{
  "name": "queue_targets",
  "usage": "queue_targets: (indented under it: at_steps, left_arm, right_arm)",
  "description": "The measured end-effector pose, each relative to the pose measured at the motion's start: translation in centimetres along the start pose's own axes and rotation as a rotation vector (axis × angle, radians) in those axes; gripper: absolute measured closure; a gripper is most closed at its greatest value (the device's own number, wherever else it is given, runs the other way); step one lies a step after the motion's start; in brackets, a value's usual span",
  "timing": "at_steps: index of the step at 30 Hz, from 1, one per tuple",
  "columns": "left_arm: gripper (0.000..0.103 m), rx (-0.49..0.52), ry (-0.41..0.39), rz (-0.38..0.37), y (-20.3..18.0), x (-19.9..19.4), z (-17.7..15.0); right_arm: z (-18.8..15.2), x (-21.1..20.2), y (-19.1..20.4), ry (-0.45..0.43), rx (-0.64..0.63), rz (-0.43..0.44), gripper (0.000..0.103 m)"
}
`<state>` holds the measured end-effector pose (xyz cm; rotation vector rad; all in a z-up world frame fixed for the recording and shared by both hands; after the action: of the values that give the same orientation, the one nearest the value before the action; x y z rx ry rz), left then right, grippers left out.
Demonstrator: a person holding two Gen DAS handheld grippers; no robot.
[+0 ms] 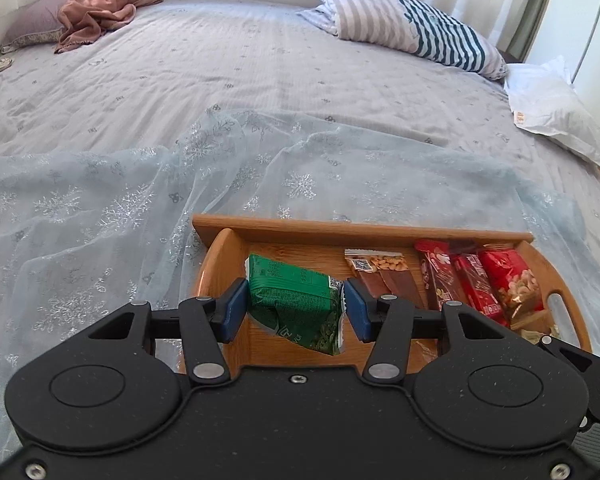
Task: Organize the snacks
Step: 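Carry the green pack over the tray with the left tool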
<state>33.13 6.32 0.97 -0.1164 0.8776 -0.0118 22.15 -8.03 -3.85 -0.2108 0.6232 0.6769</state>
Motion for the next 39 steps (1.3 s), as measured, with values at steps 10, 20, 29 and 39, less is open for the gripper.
queue_targets:
  at_steps: [10,20,29,39]
  left_arm:
    - [0.053,0.001,0.007,0.027,-0.2,2.2,0.3]
    - [0.053,0.010,0.006,0.035,-0.5,3.0,0.5]
    - [0.053,0.014,0.014,0.036,-0.8,3.7,0.3]
    - [0.051,0.006,0.015,0.033,-1.0,3.7,0.4]
  right_arm:
    - [0.1,1.1,-0.3,0.017,0.003,0.009,0.036]
    - [0.2,1.4,-0.3,0.026,0.004,0.008,0.036]
    - [0.3,1.6,-0.6,0.025,0.016,0.013,0.035]
    - [0.6,2.1,-0.9,0.052,0.032,0.011,0.035]
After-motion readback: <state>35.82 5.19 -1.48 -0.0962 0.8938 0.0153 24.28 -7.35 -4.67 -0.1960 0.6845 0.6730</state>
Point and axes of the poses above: each gripper's, at about its wrist camera, not at the fingertips, and x roughly the way its jaws point, y to its left, z to its top, the point moved 4 cm from there along x, roughly the way its jaws point, and after that the axes turned 5 degrees about z, right-handed, at the moved point
